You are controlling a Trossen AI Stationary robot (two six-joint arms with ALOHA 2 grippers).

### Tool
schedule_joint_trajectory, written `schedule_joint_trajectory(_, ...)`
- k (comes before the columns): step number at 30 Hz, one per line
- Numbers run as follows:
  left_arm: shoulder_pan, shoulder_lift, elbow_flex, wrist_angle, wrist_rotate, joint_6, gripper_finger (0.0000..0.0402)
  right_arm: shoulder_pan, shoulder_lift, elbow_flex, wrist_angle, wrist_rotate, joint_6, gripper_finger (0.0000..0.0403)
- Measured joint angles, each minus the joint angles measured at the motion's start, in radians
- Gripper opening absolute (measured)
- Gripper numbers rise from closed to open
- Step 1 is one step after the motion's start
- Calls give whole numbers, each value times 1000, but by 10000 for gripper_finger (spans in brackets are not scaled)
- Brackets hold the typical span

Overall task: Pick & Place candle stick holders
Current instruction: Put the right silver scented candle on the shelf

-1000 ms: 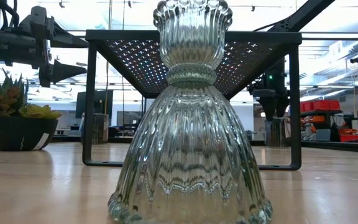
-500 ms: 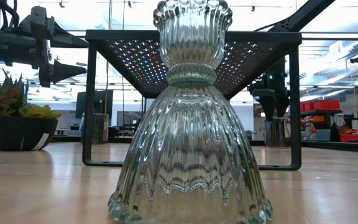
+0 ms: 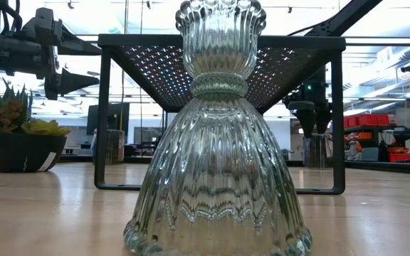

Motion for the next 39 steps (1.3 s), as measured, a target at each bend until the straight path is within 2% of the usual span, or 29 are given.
schedule_joint_trajectory(22, 0, 0, 0, -1, 0, 0, 399, 0, 1, 0, -36, -17, 2, 371)
schedule_joint_trajectory(35, 0, 0, 0, -2, 0, 0, 399, 14, 1, -1, -2, -12, 35, 371)
schedule_joint_trajectory(39, 0, 0, 0, -2, 0, 0, 399, 13, 1, -1, 4, -40, 34, 371)
